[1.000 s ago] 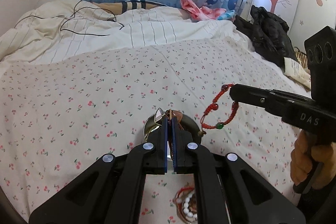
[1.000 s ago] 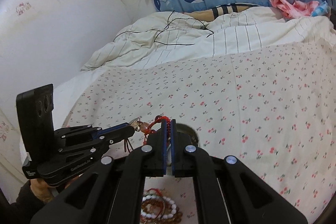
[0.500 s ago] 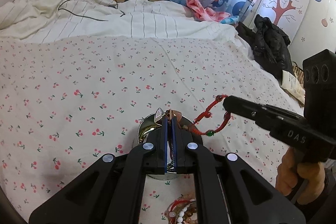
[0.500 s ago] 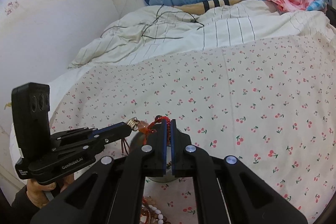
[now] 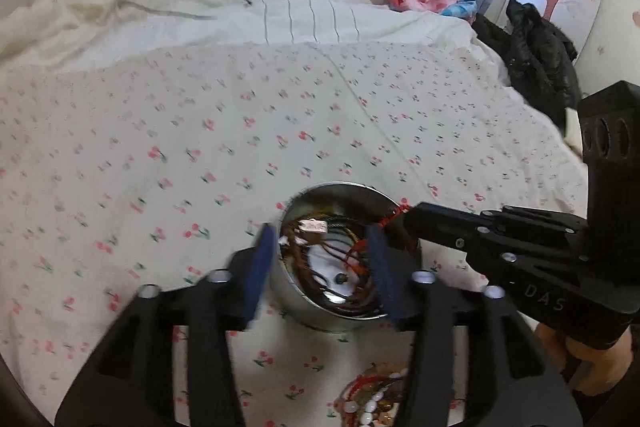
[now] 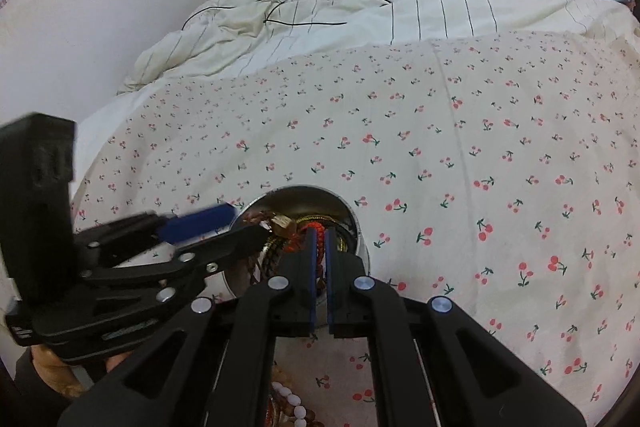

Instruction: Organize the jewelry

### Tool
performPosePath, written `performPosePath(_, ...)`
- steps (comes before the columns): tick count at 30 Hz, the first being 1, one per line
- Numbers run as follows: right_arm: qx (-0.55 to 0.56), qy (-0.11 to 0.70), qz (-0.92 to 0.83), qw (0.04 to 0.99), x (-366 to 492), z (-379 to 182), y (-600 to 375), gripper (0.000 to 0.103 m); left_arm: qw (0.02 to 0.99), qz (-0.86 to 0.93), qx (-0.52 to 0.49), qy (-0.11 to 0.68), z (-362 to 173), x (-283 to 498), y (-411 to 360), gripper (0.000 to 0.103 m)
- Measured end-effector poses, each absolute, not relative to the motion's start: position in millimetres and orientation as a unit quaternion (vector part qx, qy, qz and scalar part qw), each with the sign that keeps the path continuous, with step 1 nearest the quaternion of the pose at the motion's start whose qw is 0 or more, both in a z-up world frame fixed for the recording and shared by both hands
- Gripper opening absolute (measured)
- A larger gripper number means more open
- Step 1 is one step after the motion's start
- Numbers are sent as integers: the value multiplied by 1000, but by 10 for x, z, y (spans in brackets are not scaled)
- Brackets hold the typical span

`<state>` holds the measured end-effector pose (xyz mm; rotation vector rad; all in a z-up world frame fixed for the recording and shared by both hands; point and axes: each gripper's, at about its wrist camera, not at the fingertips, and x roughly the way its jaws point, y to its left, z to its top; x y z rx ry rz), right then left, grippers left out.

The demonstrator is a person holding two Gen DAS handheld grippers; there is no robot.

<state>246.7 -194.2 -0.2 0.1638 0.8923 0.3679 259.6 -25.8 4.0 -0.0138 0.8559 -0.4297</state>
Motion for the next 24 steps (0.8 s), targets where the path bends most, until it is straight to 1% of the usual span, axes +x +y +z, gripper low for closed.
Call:
performPosePath(2, 78, 429, 174, 883, 2471, -11, -1953, 8, 891, -206, -5, 406, 85, 2578, -242, 54)
performPosePath(4, 81, 424, 172, 886, 2457, -4, -1970, 29, 891, -204, -13, 404, 122, 2578, -208, 54)
performPosePath(5, 80, 422, 171, 887, 2450, 5, -1972, 31, 893, -201, -15, 403, 139, 2575, -187, 54)
performPosePath(7, 79, 421, 173, 887, 2441, 16, -1971, 31, 894, -198, -19, 402, 160, 2568, -151, 55)
performPosePath(11, 84, 419, 170, 888, 2438, 45, -2004, 31, 897, -187, -19, 401, 199, 2539, -91, 60)
performPosePath(14, 86, 414, 168, 890, 2411, 123, -2063, 34, 894, -182, -17, 408, 198, 2460, -8, 61)
performPosePath(16, 80, 416, 170, 890, 2371, 188, -2111, 38, 887, -184, 0, 424, 158, 2385, 13, 61)
performPosePath(20, 43, 440, 192, 876, 2211, 213, -2119, 39, 875, -201, 48, 437, 120, 2236, -45, 61)
performPosePath(24, 23, 459, 238, 856, 1986, 156, -2075, 38, 866, -203, 58, 454, -55, 2010, 10, 61)
